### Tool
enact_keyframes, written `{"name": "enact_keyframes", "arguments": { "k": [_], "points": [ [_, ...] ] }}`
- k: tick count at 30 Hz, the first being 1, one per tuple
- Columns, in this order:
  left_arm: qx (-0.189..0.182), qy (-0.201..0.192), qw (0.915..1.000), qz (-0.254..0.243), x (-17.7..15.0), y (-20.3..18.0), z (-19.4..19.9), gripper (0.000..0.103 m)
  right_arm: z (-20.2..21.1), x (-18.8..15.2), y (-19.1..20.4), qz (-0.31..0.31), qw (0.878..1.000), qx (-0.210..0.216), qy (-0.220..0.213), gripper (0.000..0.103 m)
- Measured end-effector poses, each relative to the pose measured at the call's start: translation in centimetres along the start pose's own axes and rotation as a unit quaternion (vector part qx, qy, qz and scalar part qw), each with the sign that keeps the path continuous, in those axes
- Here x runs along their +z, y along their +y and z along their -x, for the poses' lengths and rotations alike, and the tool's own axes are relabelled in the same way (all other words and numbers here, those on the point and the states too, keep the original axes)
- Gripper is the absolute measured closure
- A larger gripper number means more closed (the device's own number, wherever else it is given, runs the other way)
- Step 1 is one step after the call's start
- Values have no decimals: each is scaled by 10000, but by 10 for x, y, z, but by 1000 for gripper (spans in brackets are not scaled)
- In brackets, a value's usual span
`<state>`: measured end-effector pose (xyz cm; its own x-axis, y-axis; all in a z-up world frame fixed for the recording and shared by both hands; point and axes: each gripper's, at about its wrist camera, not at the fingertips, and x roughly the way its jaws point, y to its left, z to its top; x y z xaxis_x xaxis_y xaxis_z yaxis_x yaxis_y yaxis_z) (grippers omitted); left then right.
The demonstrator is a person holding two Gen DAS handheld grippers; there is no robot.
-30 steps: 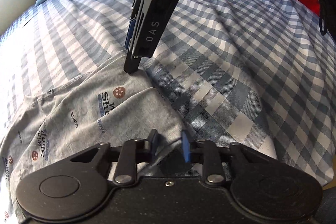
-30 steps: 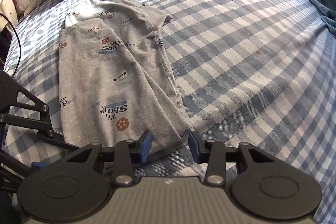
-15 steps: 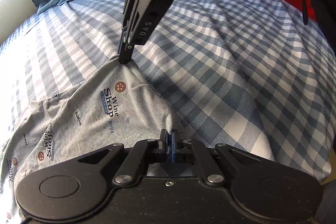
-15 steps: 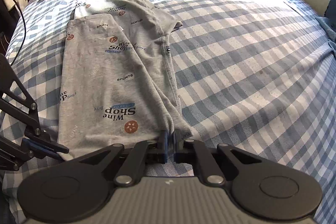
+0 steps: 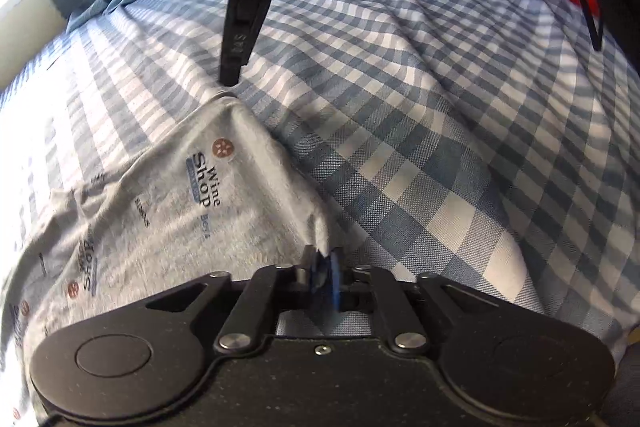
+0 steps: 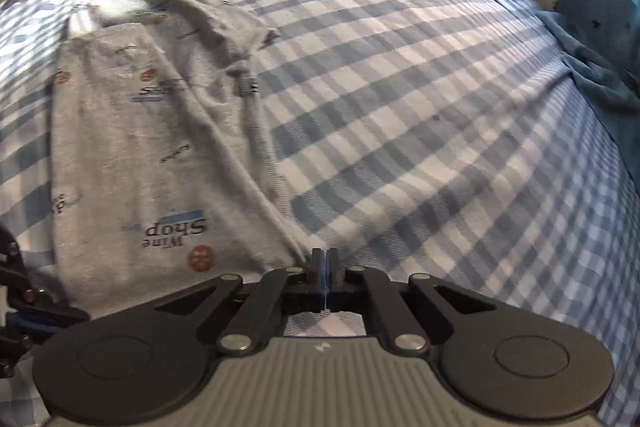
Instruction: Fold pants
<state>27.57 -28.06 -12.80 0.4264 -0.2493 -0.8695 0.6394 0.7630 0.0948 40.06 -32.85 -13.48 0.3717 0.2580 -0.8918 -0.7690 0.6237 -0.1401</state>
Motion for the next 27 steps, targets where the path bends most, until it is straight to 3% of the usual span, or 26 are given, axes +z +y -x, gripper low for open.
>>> {"name": "enact_keyframes", "arguments": {
  "k": [2, 3, 4, 5, 9, 13, 15, 18, 23, 25, 27],
  "points": [
    [-25, -87, 9991, 425, -4, 7, 10, 58, 12, -1, -4, -220, 9995, 18, -224, 85],
    [-52, -142, 9977, 667, -7, 12, 17, 51, 19, -2, -1, -237, 9991, -1, -347, 70],
    [-45, -204, 9950, 975, -12, 18, 24, 38, 23, -2, 3, -289, 9986, 9, -441, 52],
    [-21, -240, 9923, 1213, -16, 23, 29, 31, 26, -3, 8, -354, 9980, 87, -514, 45],
    [278, -138, 9719, 2332, -43, 54, 50, 18, 12, -10, 40, -470, 9981, 161, -352, 26],
    [917, 70, 9372, 3364, -82, 96, 73, 1, -11, -29, 59, -714, 9966, -418, -17, 12],
    [1208, 156, 9192, 3745, -104, 120, 84, 1, -9, -34, 54, -1295, 9896, -622, -25, 6],
    [1548, 297, 8920, 4236, -140, 160, 99, 1, 1, -32, 51, -1948, 9768, -879, -130, 6],
    [1832, 223, 8409, 5087, -200, 236, 125, 1, 16, 2, 71, -2264, 9666, -1108, -472, 2],
    [1871, 144, 8255, 5323, -219, 267, 132, 1, 16, 22, 86, -2326, 9653, -1058, -540, 2],
    [1918, 3, 8171, 5437, -235, 296, 139, 1, 11, 46, 104, -2310, 9661, -986, -591, 1]
  ]
}}
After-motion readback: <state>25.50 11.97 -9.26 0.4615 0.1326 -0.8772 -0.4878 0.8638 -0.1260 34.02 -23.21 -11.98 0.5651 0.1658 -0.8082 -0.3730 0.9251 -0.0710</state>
